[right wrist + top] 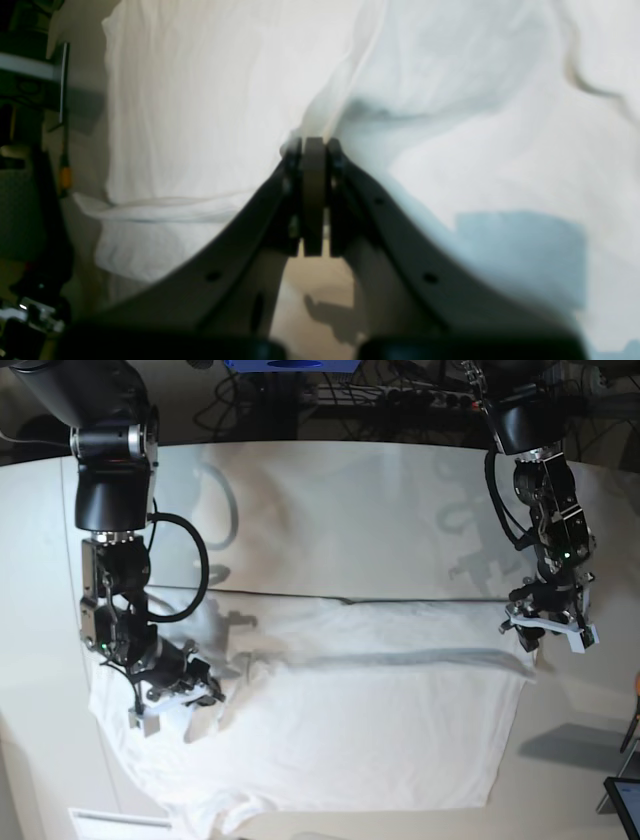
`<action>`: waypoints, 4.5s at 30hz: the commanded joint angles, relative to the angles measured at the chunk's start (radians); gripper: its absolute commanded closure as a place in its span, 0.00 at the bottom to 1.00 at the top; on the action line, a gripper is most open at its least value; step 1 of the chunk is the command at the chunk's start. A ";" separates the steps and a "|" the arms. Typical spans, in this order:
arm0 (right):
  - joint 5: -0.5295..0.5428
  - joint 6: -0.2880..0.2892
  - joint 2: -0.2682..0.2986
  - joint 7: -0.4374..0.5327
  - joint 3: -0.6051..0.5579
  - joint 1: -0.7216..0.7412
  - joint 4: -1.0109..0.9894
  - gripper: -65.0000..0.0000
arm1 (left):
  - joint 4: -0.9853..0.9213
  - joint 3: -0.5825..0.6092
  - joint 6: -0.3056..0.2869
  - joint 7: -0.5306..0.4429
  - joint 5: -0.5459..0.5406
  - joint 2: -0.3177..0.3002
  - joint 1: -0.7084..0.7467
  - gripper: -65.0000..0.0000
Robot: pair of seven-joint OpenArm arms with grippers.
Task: Fold the T-shirt properly
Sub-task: 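Drag the folded edge with both grippers back toward the collar side, then pull the grasped edge further toward the arms, flattening the fold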
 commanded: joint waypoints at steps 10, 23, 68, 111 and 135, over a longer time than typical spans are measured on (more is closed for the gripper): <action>0.011 0.005 -0.028 0.016 -0.055 0.063 -0.009 0.84 | 0.020 0.001 -0.004 -0.021 -0.001 -0.016 -0.023 0.47; 0.005 0.312 0.064 0.154 -0.057 -0.004 0.136 0.66 | 0.057 0.005 -0.004 -0.021 -0.001 -0.011 -0.018 0.47; -0.673 0.083 0.124 0.312 -0.063 -0.425 0.389 0.66 | -0.157 -0.018 -0.309 -0.275 0.433 0.013 -0.077 1.00; -0.673 0.082 0.169 0.312 0.103 -0.512 0.203 0.66 | -0.103 0.203 -0.314 -0.072 0.549 0.062 0.066 1.00; -0.673 0.077 0.175 0.309 0.169 -0.741 0.346 0.66 | 0.182 0.194 -0.311 -0.072 0.549 0.070 0.332 1.00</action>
